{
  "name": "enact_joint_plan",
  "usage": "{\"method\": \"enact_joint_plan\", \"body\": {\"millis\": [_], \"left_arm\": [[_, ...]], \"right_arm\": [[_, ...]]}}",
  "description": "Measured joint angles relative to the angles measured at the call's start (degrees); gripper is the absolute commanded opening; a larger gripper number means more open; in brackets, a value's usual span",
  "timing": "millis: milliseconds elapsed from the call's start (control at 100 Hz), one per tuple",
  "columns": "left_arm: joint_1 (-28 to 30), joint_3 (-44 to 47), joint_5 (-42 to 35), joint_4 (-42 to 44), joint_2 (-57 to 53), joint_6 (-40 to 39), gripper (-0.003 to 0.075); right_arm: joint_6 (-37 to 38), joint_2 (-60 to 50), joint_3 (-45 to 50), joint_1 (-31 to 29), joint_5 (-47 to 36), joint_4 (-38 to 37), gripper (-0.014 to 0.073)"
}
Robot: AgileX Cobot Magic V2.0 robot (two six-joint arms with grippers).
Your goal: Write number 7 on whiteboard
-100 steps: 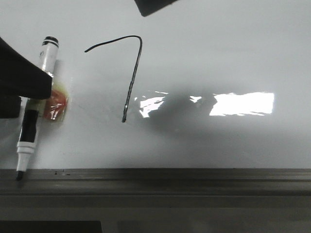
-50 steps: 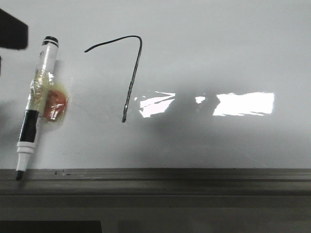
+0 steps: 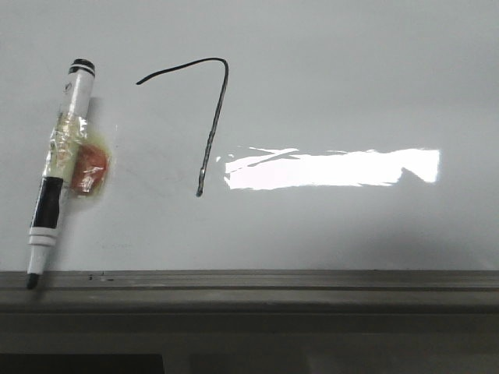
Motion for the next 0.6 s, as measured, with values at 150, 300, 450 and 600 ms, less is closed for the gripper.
{"method": "enact_joint_plan", "body": {"millis": [150,300,450,600], "left_arm": [[0.0,2.1,2.5,6.1,-8.9,0.0,-0.0020],[0.0,3.3,4.2,6.8,-9.8,0.1,-0.0020],[0.0,3.5,4.5,6.9,-9.8,0.1,-0.0020],[0.0,3.5,4.5,6.9,-9.8,0.1,-0.0020]], "right_arm": [[0.0,-10.9,9.1,0.0,-4.0,-3.4,-0.0063],[0.0,-18.8,14.6,0.0,-4.3,-4.2,-0.0064],[0.0,-23.1,16.9,0.0,-4.3,-4.4,-0.0064],[0.0,-23.4,17.3,0.0,-4.0,-4.4,-0.0064]]}}
